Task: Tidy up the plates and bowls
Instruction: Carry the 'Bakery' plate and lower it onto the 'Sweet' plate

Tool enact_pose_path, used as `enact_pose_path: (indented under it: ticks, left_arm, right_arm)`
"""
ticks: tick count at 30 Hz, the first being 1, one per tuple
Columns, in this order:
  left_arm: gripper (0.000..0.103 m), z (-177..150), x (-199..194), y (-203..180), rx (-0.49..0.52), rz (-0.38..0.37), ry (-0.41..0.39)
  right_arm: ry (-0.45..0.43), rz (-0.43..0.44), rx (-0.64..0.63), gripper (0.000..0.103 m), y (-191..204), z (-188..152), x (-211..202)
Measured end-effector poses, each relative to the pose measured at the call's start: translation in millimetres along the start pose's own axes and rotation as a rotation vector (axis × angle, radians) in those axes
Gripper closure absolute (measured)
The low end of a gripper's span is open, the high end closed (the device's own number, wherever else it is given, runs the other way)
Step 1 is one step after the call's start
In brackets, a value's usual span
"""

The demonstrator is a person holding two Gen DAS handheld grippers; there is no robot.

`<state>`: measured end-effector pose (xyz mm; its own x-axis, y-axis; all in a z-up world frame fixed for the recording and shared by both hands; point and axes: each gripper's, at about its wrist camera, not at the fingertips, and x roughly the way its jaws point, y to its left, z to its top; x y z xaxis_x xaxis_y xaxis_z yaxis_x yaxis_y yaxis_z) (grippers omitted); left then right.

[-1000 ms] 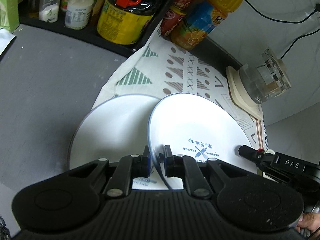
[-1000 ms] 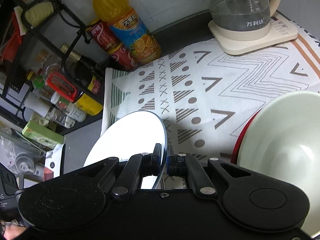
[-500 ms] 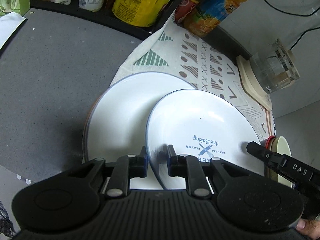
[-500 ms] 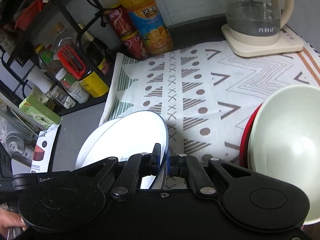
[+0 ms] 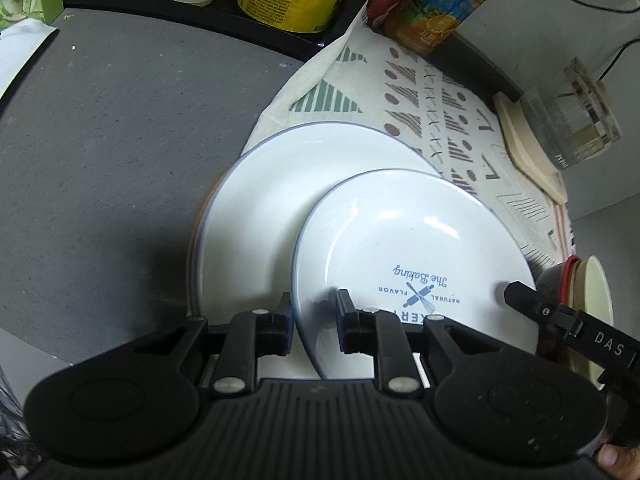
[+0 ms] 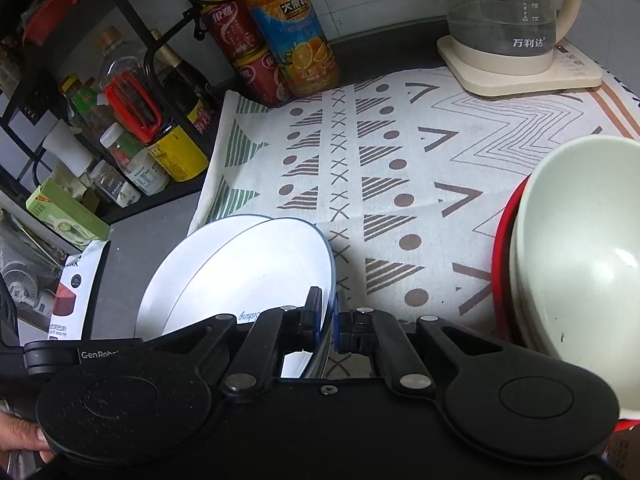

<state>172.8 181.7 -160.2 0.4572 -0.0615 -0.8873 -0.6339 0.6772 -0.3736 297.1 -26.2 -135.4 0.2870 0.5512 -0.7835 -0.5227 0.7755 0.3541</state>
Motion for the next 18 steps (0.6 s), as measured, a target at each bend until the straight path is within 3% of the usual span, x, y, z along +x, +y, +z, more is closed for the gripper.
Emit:
enact_pose_path:
  ticks: [14,18]
  left_arm:
    - [0.084,8.4,-5.7,0.3,0.078,0.063,0.000]
    - [0.084,14.1,-19.2,4.3,0.085,0.050,-0.011]
  right_arm:
    - [0.011,0.002,0.076,0.098,-4.3,-8.7,14.3]
    - [0.006,-0.009,0.068,0.098,-2.1,-8.8,15.6]
